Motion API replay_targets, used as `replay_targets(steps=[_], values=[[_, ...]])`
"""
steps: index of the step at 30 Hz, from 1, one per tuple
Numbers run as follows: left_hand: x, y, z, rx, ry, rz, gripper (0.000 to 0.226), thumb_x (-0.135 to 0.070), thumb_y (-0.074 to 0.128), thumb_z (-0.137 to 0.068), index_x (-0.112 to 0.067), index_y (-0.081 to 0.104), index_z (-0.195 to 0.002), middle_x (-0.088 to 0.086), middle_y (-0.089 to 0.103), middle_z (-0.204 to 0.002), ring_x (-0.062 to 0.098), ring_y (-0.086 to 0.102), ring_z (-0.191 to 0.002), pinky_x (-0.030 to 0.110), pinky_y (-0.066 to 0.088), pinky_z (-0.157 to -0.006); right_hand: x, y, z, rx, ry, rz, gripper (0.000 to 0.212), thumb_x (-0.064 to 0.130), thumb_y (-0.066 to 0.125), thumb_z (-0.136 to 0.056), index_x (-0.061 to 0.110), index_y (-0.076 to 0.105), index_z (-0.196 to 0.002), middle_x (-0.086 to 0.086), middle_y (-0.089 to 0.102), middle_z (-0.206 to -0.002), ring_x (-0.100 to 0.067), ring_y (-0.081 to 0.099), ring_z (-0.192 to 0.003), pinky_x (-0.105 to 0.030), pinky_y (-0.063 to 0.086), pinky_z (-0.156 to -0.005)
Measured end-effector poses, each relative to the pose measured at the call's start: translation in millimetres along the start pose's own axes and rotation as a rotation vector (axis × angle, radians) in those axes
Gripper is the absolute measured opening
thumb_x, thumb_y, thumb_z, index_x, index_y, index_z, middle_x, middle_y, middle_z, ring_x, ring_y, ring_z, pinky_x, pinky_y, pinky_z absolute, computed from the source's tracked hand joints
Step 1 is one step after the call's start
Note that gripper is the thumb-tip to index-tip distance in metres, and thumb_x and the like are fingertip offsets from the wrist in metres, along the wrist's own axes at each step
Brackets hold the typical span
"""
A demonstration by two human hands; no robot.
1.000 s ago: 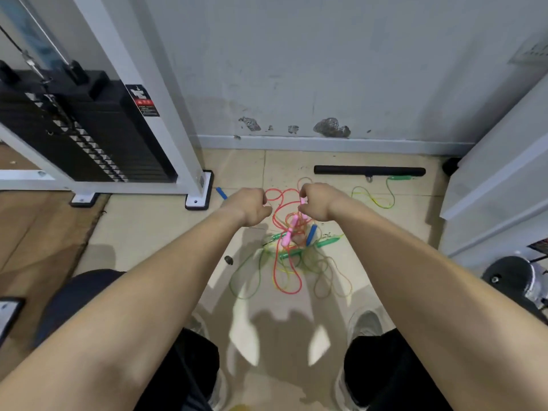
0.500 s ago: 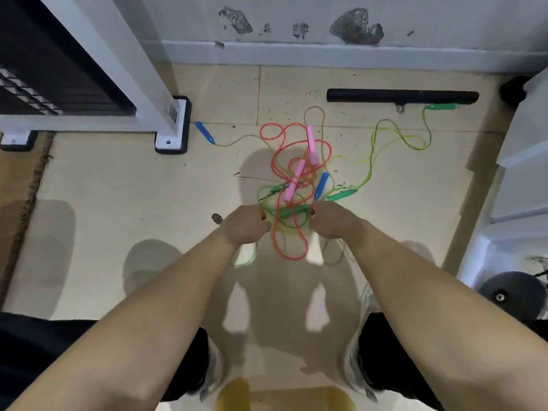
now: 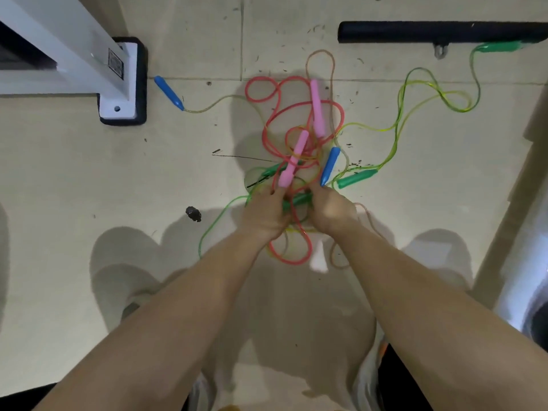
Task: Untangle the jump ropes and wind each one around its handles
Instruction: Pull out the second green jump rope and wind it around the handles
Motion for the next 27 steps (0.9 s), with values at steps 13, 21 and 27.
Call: replay_targets(steps=[13, 21, 27], values=[[32, 1, 7, -0.098, -0.197, 0.075, 0.034, -0.055, 0.046, -0.092, -0.029, 0.062, -0.106, 0.0, 0.061, -0.11, 0.027, 0.057, -0.107, 0.035, 0.046, -0.08, -21, -12, 7, -0.024, -0.123, 0.132, 0.025, 0.026, 0.05, -0.098, 0.014, 0.062, -0.116, -0.008, 0.047, -0.122, -0.03, 0.043, -0.117, -0.038, 0.044, -0.083], [-27, -73, 51, -0.317, -0.085, 0.398, 0.02, -0.025, 0.049, -0.097, -0.02, 0.065, -0.108, 0.001, 0.063, -0.105, 0.025, 0.06, -0.097, 0.038, 0.049, -0.079, -29, -94, 73, -0.094, -0.006, -0.097, 0.049, 0.045, 0.042, -0.096, 0.015, 0.045, -0.058, -0.006, 0.049, -0.068, -0.03, 0.05, -0.073, -0.034, 0.036, -0.06], [-86, -120, 98, -0.22, 0.051, 0.394, 0.022, -0.019, 0.052, -0.093, -0.023, 0.069, -0.106, 0.001, 0.069, -0.105, 0.023, 0.064, -0.098, 0.037, 0.052, -0.089, -7, -160, 138, -0.186, 0.047, 0.047, 0.053, 0.05, 0.042, -0.101, 0.012, 0.051, -0.065, -0.003, 0.052, -0.069, -0.031, 0.053, -0.075, -0.03, 0.032, -0.056]])
Point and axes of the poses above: each hand's wrist, its own z-axis away from the middle knuckle, its own y-axis out of the palm, x = y × z, the point moved 9 cm from there along -z, towards the middle knuckle
